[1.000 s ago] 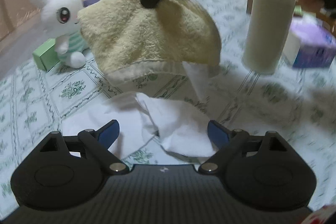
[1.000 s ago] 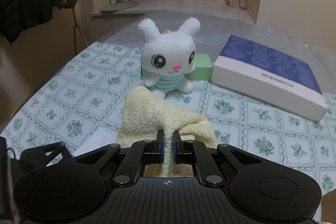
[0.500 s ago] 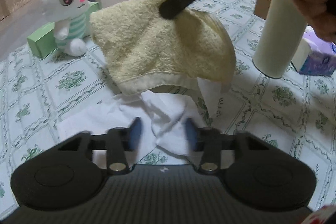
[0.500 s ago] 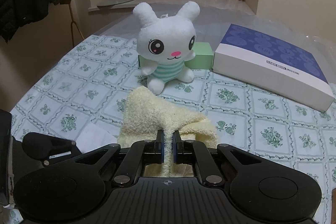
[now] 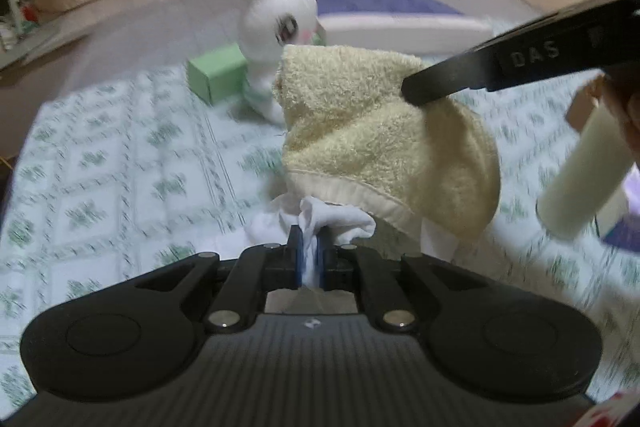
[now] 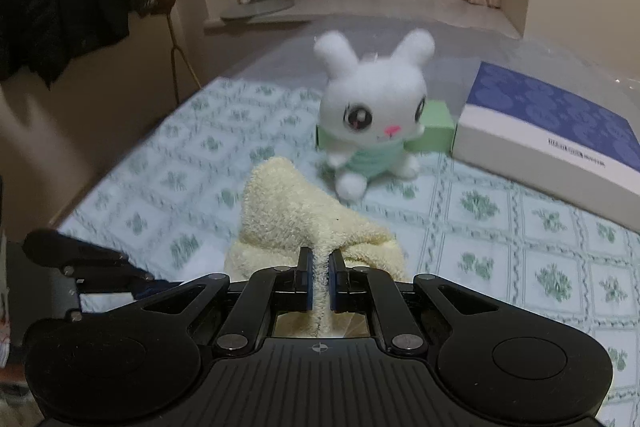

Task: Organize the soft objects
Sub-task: 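Grasp the yellow towel with the right tool while the left tool grasps the white sock, then carry the yellow towel and white sock over the cardboard box with both tools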

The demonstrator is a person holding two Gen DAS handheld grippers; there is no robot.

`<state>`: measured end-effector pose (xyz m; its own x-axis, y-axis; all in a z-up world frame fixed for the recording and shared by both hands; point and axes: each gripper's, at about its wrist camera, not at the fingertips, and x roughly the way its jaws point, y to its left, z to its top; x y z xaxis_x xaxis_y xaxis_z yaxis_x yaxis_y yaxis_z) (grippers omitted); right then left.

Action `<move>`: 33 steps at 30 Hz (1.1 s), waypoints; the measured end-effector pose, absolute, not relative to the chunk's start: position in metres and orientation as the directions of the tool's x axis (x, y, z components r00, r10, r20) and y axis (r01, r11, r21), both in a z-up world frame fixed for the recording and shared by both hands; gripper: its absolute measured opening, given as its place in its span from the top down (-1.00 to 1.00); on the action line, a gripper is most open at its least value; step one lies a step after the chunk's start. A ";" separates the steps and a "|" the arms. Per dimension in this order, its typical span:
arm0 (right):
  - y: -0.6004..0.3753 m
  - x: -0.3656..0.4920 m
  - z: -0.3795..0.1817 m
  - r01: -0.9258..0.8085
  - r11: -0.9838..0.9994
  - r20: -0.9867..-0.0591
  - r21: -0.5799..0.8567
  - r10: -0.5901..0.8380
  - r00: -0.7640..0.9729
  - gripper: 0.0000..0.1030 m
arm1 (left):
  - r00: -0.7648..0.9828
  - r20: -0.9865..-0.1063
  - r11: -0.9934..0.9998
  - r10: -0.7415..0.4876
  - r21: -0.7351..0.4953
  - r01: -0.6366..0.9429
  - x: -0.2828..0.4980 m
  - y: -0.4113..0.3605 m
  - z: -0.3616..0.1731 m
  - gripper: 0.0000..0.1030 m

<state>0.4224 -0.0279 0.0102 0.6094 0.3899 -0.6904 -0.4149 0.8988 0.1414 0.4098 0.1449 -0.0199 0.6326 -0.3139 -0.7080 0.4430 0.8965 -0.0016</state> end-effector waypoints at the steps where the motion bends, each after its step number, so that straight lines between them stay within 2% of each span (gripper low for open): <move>1: -0.028 0.426 0.015 -0.413 0.898 -0.685 0.150 0.395 0.611 0.87 | 0.640 -0.700 0.898 -0.317 -0.004 0.440 0.411 0.145 -0.014 0.89; 10: -0.055 0.462 0.063 -0.361 0.912 -0.660 0.195 0.394 0.640 0.87 | 0.665 -0.665 0.895 -0.340 -0.011 0.446 0.421 0.130 0.014 0.89; 17: -0.079 0.449 0.066 -0.336 0.909 -0.664 0.248 0.412 0.624 0.86 | 0.652 -0.681 0.893 -0.333 -0.005 0.451 0.408 0.122 0.009 0.89; 24: -0.074 0.403 0.062 -0.374 0.884 -0.659 0.282 0.461 0.594 0.87 | 0.635 -0.707 0.892 -0.311 0.014 0.451 0.359 0.127 0.011 0.89; 33: -0.091 0.295 0.040 -0.383 0.858 -0.670 0.341 0.508 0.541 0.87 | 0.609 -0.731 0.866 -0.307 0.049 0.497 0.276 0.102 0.012 0.89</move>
<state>0.2955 -0.0914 0.0402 0.5410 0.5079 -0.6703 -0.3831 0.8584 0.3412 0.2763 0.1025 0.0123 0.6091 -0.3075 -0.7310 0.4968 0.8665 0.0495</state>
